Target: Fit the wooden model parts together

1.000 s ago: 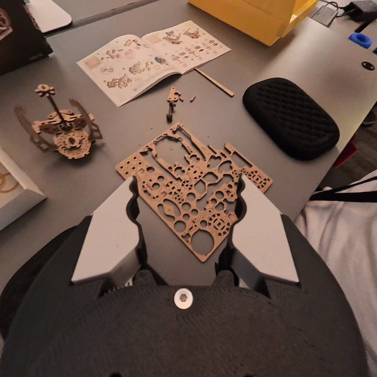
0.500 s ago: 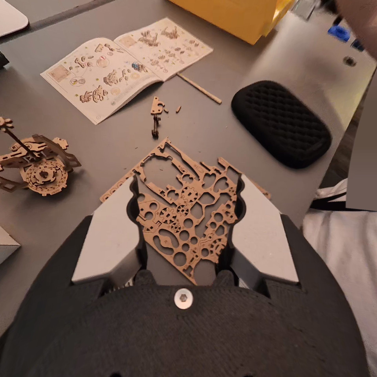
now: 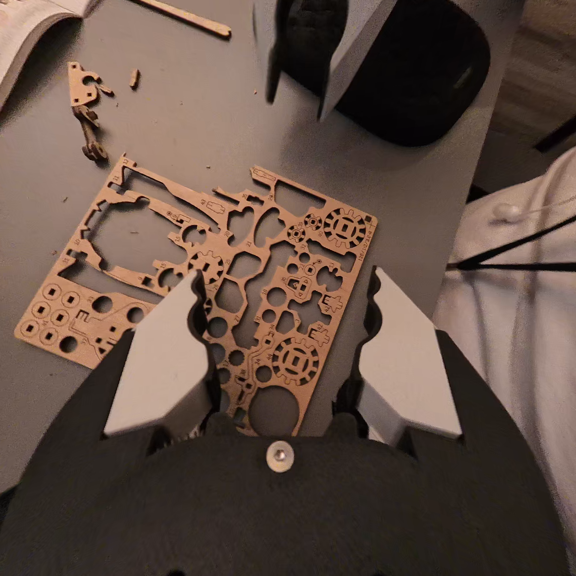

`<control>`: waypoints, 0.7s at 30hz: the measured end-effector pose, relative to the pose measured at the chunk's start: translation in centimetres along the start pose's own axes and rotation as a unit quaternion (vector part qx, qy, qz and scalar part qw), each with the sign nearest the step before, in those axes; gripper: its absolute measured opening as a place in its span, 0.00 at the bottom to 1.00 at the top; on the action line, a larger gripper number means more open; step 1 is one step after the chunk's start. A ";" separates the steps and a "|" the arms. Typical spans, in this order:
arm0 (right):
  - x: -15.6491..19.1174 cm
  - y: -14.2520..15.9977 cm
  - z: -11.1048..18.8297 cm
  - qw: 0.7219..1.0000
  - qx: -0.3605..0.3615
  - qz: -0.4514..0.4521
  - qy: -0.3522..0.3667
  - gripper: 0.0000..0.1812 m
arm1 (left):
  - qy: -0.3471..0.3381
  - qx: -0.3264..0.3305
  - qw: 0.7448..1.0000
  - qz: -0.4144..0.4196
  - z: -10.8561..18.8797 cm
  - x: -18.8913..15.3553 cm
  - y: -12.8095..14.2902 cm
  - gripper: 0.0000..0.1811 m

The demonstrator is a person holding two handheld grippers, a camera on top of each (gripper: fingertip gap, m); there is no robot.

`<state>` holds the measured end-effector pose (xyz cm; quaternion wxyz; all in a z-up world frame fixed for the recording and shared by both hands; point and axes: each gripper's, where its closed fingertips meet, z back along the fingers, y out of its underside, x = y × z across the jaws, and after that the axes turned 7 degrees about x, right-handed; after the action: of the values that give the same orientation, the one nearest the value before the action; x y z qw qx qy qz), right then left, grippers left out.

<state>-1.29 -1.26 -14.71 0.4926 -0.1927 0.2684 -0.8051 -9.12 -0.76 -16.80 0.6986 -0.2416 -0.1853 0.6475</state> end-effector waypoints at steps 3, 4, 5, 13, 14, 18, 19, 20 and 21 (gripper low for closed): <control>0.2 -0.1 -2.2 0.999 0.018 0.008 -0.046 0.21 | -0.045 -0.033 0.998 -0.012 -0.5 -0.4 -0.1 0.56; 0.2 -0.1 -2.6 0.998 0.023 0.010 -0.051 0.23 | -0.054 -0.041 0.998 -0.020 -0.8 -0.5 -0.2 0.55; 0.2 0.1 -2.9 0.998 0.033 0.014 -0.053 0.25 | -0.048 -0.038 0.998 -0.027 -1.2 -0.9 0.0 0.54; 0.2 0.2 -3.5 0.996 0.023 0.058 -0.065 0.26 | -0.052 -0.056 0.996 -0.038 -1.6 -1.1 -0.2 0.47; 0.2 0.2 -3.6 0.995 0.026 0.070 -0.069 0.27 | -0.043 -0.057 0.997 -0.043 -1.5 -1.5 -0.2 0.39; -0.2 0.4 -3.6 0.986 0.049 0.140 -0.079 0.22 | -0.039 -0.057 0.997 -0.040 -1.5 -1.5 -0.2 0.39; -0.3 0.3 -3.7 0.982 0.058 0.157 -0.085 0.21 | -0.038 -0.057 0.997 -0.040 -1.5 -1.5 -0.1 0.38; -0.4 0.3 -3.8 0.978 0.065 0.174 -0.091 0.21 | -0.037 -0.057 0.997 -0.040 -1.5 -1.5 -0.1 0.38; -0.5 0.1 -3.9 0.975 0.066 0.189 -0.094 0.23 | -0.036 -0.057 0.997 -0.040 -1.5 -1.5 -0.1 0.38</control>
<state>-3.26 0.15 -17.85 0.6704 -0.1809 0.1989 -0.6916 -8.36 -2.43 -17.86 0.7020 -0.2497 -0.2565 0.6156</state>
